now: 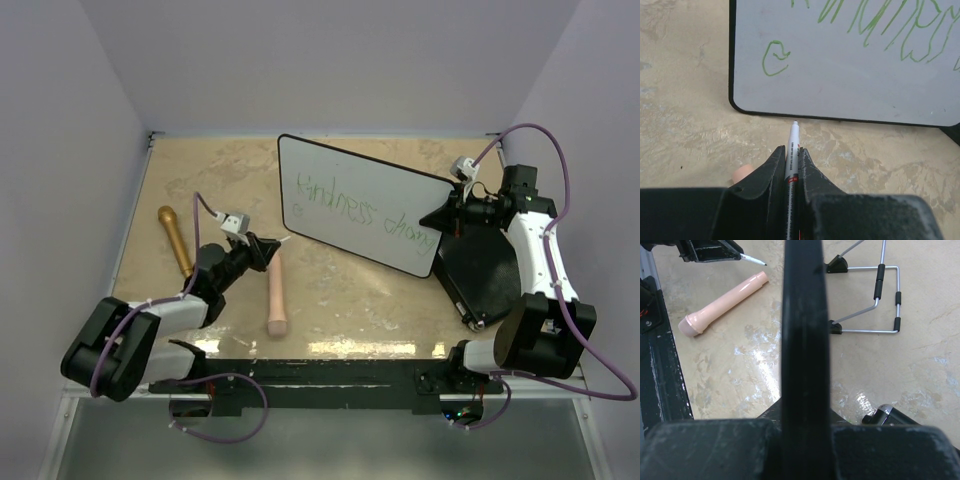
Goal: Write a sentence on the whiteboard
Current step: Write on the whiteboard at the center of the board.
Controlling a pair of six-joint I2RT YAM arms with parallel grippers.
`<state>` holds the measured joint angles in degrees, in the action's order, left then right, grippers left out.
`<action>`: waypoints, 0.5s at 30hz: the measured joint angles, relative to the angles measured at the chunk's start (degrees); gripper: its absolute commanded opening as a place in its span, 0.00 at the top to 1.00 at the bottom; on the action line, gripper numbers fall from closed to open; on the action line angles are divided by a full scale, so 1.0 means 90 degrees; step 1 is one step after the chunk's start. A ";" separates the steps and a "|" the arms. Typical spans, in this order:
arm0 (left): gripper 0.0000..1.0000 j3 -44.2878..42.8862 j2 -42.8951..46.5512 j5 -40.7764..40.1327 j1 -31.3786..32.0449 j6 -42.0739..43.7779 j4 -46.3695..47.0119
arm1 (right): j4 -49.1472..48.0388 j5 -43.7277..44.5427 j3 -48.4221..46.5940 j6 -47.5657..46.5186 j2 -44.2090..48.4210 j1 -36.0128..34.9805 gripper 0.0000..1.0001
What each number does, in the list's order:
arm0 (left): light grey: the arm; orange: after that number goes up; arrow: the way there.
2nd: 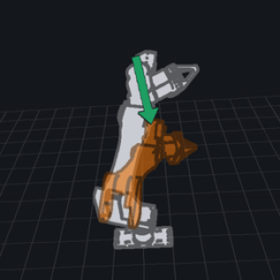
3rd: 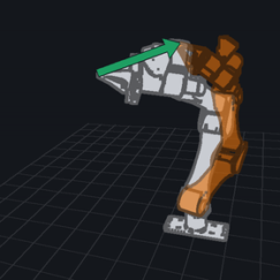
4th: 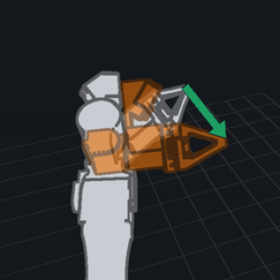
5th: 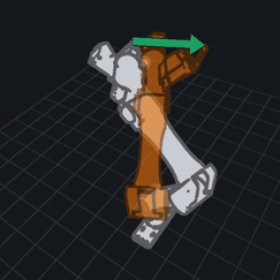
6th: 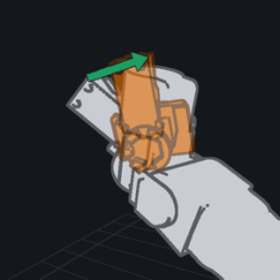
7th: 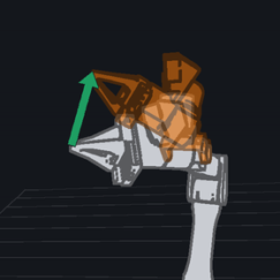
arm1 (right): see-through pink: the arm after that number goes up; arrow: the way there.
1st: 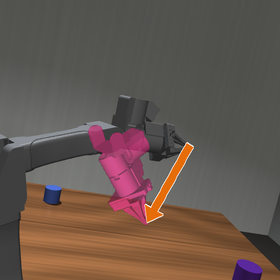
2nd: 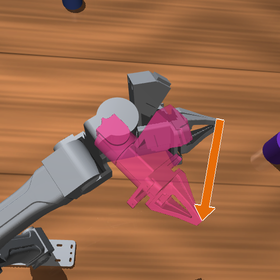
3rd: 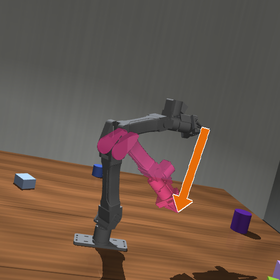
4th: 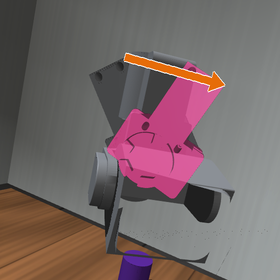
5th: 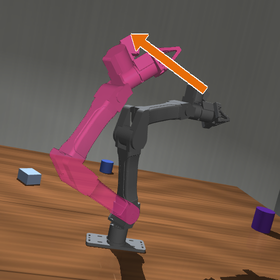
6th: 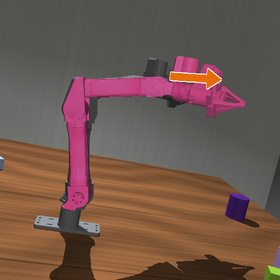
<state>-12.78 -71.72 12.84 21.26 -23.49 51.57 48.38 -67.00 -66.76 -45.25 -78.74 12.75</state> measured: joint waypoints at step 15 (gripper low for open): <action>1.00 -0.1173 -0.1345 0.0068 0.0007 0.0005 0.0308 | -0.0002 0.0000 0.0005 -0.0002 0.0000 0.0000 1.00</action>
<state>-23.33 -83.83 13.45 21.32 -23.44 54.35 48.36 -67.00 -66.72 -45.28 -78.74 12.75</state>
